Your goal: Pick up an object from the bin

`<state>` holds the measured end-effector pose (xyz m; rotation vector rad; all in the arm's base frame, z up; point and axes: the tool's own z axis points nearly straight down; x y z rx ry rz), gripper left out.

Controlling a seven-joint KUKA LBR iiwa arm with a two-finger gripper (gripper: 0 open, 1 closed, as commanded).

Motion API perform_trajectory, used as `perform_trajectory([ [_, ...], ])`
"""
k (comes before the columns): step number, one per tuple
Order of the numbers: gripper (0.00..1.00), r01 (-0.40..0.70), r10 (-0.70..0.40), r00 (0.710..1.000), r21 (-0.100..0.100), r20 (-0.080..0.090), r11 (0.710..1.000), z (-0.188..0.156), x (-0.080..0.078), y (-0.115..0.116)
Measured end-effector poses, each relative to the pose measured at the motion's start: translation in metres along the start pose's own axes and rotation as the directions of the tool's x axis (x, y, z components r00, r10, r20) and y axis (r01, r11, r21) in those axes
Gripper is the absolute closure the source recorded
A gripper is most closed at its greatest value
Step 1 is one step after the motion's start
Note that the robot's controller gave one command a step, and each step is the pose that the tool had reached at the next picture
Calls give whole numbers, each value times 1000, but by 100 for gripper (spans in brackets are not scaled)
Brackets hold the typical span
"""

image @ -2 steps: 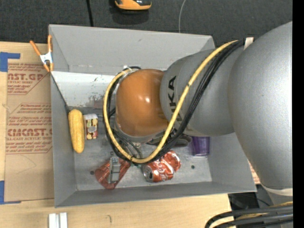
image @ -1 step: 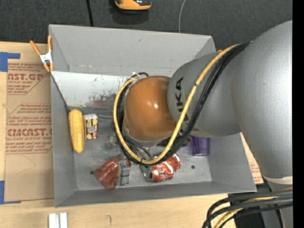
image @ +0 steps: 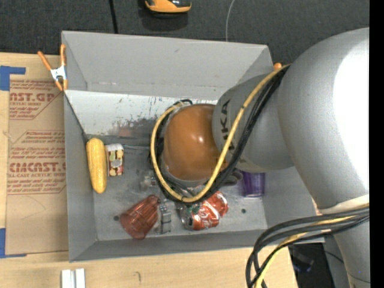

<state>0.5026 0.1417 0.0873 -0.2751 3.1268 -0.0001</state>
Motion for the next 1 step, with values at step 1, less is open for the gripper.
perform_trajectory([
  [1, 100, 141, -141, 990, -2, -3, 990, 18, 1, 20],
])
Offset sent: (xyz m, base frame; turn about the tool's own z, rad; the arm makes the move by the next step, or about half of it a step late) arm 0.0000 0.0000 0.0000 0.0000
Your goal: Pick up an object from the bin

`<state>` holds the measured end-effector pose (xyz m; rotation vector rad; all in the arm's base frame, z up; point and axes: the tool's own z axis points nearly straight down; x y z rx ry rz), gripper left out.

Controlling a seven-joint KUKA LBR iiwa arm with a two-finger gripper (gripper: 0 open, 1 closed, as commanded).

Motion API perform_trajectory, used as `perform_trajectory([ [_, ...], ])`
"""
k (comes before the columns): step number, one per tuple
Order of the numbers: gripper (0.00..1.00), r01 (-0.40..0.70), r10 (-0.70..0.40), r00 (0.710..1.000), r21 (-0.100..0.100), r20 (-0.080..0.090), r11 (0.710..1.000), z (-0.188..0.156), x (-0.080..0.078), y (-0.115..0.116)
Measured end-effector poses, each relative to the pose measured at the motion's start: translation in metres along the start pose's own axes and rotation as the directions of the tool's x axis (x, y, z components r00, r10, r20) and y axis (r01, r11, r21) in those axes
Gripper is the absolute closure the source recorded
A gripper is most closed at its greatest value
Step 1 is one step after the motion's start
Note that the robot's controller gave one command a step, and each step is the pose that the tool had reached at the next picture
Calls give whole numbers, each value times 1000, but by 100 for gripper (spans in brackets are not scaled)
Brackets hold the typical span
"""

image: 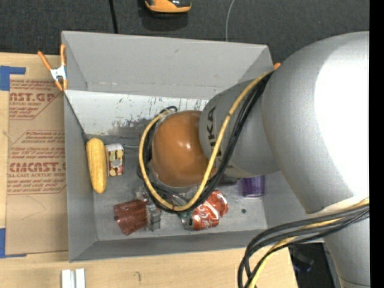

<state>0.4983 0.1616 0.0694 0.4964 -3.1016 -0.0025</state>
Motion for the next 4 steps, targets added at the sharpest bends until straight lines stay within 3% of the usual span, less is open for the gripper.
perform_trajectory([
  [1, 100, 0, 0, 1000, 0, 0, 1000, 0, 0, 0],
  [2, 100, -49, 49, 999, 0, 2, 999, -110, -26, 17],
  [3, 100, -49, 49, 999, 0, 2, 999, -110, -26, 18],
  [4, 100, -43, 43, 999, 2, -4, 999, -159, -17, 17],
])
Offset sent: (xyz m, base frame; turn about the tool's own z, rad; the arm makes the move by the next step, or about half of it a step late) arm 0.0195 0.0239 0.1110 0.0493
